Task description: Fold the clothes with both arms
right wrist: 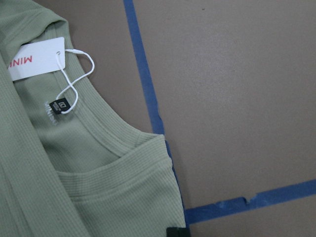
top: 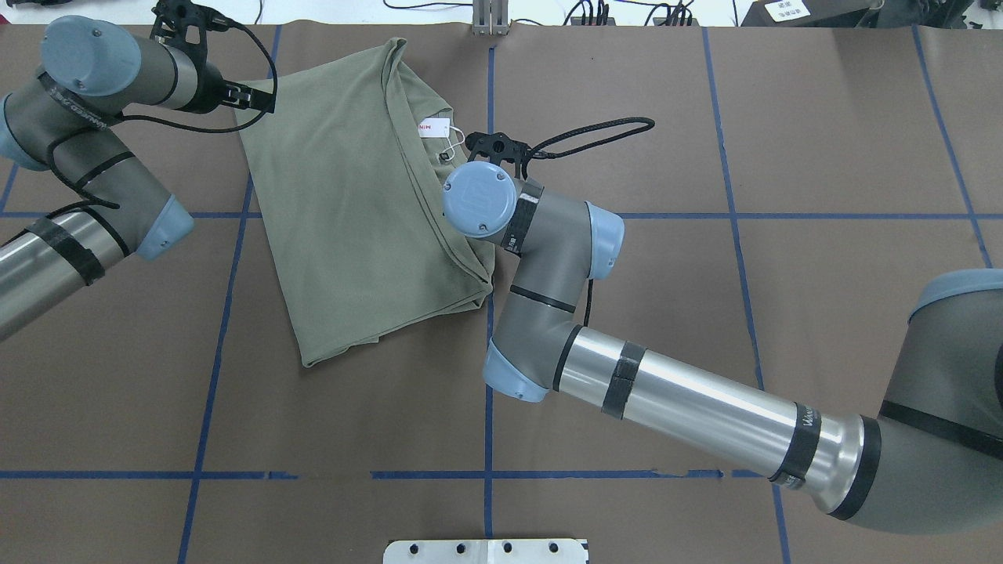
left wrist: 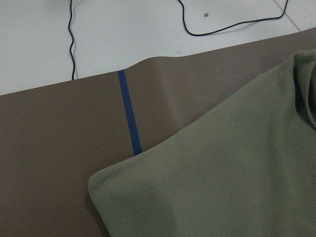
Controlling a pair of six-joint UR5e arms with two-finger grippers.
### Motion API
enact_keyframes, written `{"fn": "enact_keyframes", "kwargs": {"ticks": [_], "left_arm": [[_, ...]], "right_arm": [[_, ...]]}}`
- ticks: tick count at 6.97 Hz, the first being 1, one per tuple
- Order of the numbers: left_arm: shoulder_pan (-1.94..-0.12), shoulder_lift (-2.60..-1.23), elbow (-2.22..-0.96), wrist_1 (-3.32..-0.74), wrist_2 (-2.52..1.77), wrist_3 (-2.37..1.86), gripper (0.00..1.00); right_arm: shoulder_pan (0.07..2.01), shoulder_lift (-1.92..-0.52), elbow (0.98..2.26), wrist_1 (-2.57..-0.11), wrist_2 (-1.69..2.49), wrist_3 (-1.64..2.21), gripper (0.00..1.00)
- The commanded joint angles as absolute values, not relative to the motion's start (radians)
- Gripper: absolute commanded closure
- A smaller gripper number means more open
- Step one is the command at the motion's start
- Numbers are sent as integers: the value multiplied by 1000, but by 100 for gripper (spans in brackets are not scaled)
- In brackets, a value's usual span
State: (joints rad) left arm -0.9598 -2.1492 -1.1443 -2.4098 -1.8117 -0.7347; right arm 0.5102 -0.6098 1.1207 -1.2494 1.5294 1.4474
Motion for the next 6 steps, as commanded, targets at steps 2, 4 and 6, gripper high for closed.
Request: {"fn": "enact_keyframes", "kwargs": {"ticks": [2, 4, 6], "left_arm": [[-957, -2149, -1144, -2411, -1812, -735, 0], [-954, -2148, -1144, -2418, -1812, -735, 0], [-954, -2148, -1143, -2418, -1812, -735, 0]], "right_arm": [[512, -607, 1126, -1258, 1531, 1440, 100], [514, -633, 1200, -1320, 1543, 1440, 100], [497, -820, 1450, -1367, 1537, 1445, 100]]}}
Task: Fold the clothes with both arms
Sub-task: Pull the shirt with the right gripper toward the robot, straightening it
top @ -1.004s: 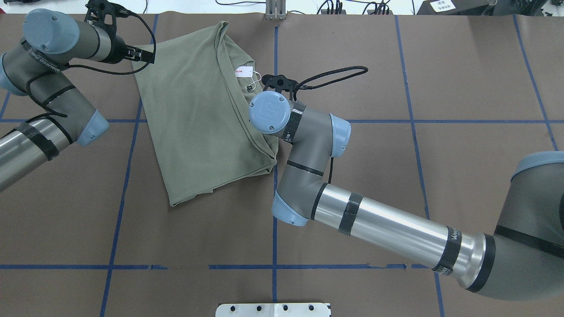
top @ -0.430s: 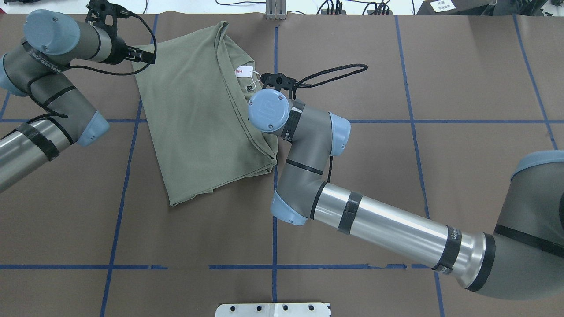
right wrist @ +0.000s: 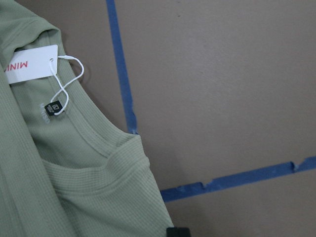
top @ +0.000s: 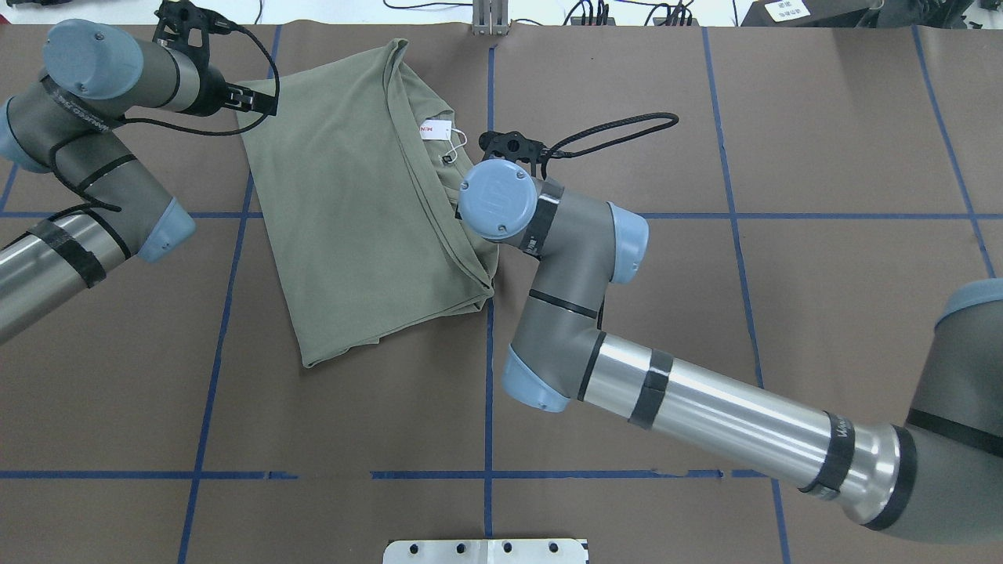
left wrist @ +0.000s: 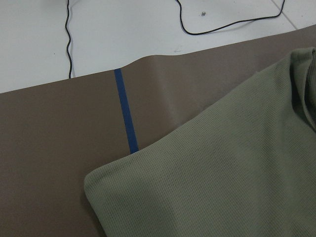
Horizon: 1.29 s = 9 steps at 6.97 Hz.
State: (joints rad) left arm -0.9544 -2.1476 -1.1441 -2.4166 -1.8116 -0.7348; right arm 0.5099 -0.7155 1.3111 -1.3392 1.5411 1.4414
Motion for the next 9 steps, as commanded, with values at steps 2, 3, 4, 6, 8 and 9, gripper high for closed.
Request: {"fn": "enact_keyframes", "kwargs": {"ticks": [2, 3, 4, 6, 8, 9], "left_arm": [[-954, -2134, -1144, -2433, -1812, -735, 0], [-954, -2134, -1144, -2437, -1812, -736, 0], [-954, -2134, -1144, -2437, -1812, -735, 0], [-953, -2134, -1146, -2439, -1812, -735, 0], [-953, -2132, -1147, -2439, -1812, -735, 0], [-953, -2131, -1147, -2439, -1812, -735, 0]], "right_arm": [[386, -973, 1726, -1492, 1469, 1457, 100], [323, -1073, 1841, -1502, 1426, 1489, 100], [280, -1127, 1880, -1502, 1378, 1511, 100], [262, -1135, 1881, -1502, 1362, 1509, 28], [280, -1093, 1870, -1531, 1409, 1403, 0], [285, -1045, 1867, -1586, 1466, 1334, 0]]}}
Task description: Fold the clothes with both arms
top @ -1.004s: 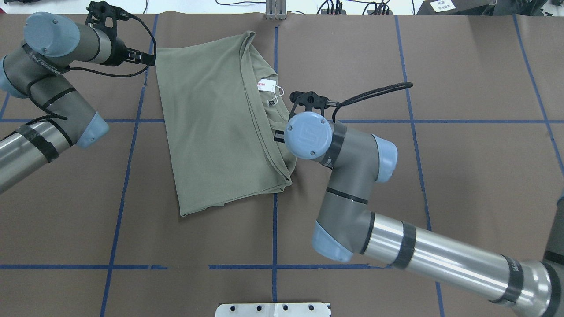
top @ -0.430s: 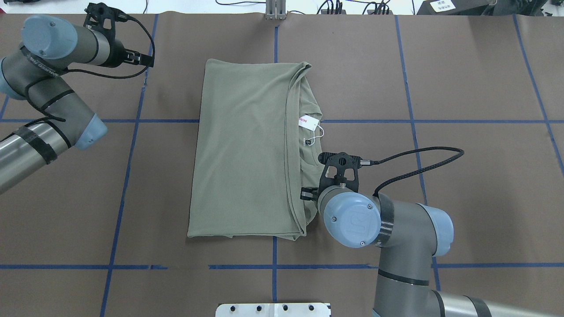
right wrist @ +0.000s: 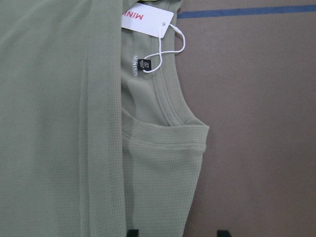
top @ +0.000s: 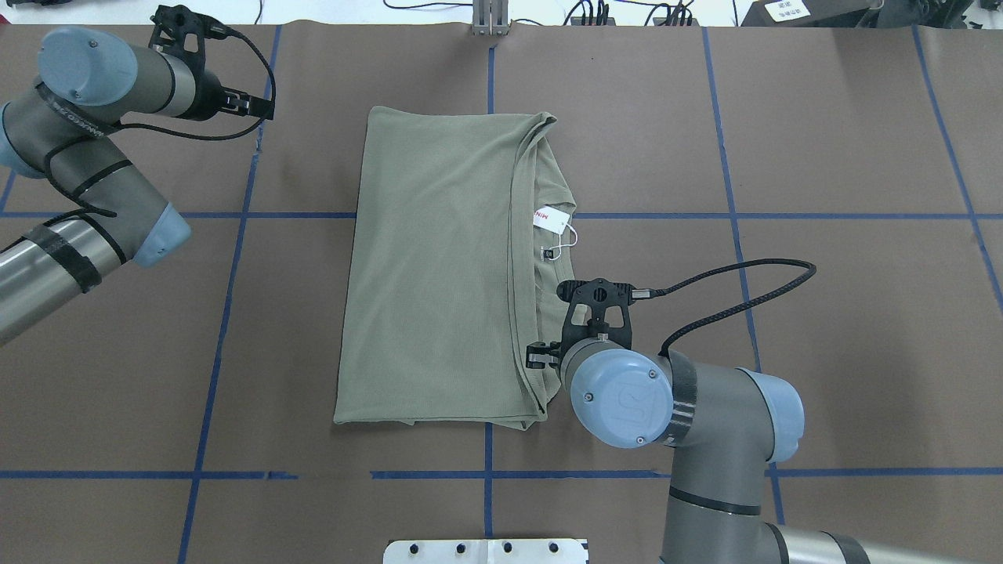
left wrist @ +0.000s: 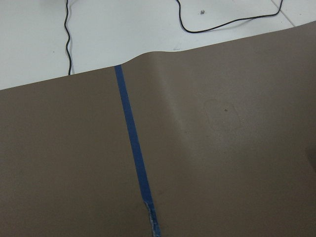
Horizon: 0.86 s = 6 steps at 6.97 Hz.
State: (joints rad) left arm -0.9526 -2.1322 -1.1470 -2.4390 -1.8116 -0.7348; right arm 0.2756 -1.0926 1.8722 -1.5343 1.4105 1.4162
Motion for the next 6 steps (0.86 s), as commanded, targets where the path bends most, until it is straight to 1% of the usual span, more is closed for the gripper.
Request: {"fn": "enact_keyframes", "kwargs": {"ticks": [1, 3, 4, 5, 6], "left_arm": [[-953, -2131, -1147, -2439, -1812, -735, 0], [-953, -2131, -1147, -2439, -1812, -735, 0], [-953, -2131, -1146, -2439, -1812, -735, 0], [-953, -2131, -1146, -2439, -1812, -735, 0], [-951, -2131, -1146, -2439, -1812, -735, 0]], "right_arm": [[285, -990, 1843, -1632, 1524, 1292, 0], [284, -896, 1713, -1655, 1589, 1188, 0], [284, -893, 1707, -1657, 1588, 1181, 9], [284, -894, 1706, -1657, 1586, 1175, 54], [285, -896, 1707, -1678, 1585, 1133, 77]]}}
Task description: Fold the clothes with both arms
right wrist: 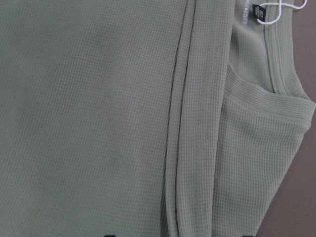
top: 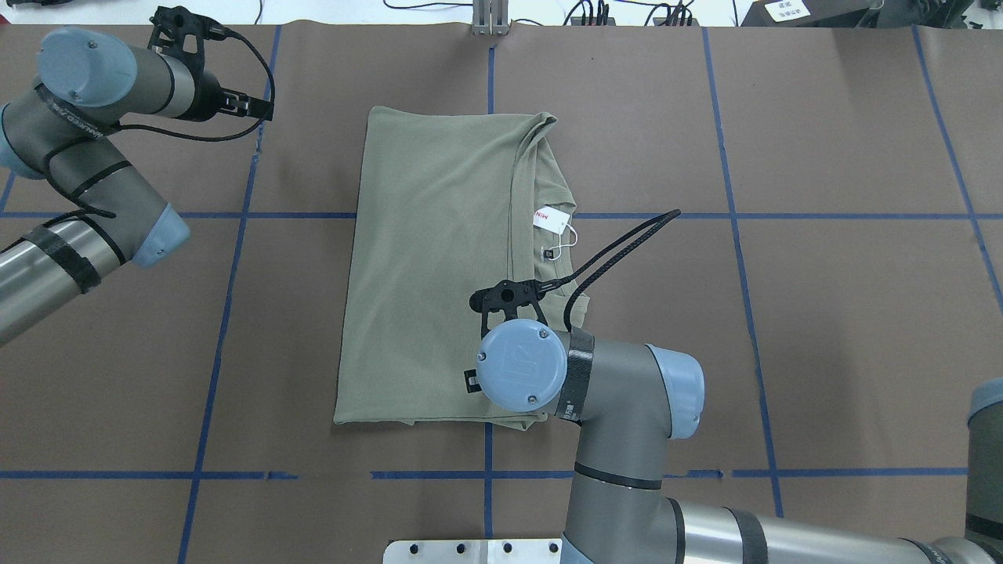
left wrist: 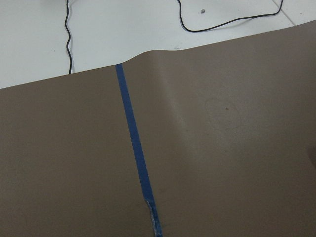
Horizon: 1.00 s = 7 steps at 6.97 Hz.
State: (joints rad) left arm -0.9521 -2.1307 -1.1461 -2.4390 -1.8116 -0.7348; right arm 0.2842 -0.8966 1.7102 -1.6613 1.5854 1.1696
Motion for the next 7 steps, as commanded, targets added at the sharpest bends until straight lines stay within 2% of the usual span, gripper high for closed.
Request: {"fn": "enact_keyframes", "kwargs": {"ticks": [1, 3, 5, 7], "left_arm": [[-951, -2131, -1146, -2439, -1812, -735, 0], [-951, -2131, -1146, -2439, -1812, -735, 0], [-951, -2131, -1146, -2439, -1812, -735, 0], [-951, -2131, -1147, -2439, -1812, -735, 0]], "right_arm": [[285, -897, 1709, -1684, 1583, 1128, 82], [285, -905, 1712, -1686, 1582, 1129, 100], [288, -908, 1718, -1701, 1582, 1143, 100], [293, -1033, 1851, -1709, 1580, 1147, 100]]}}
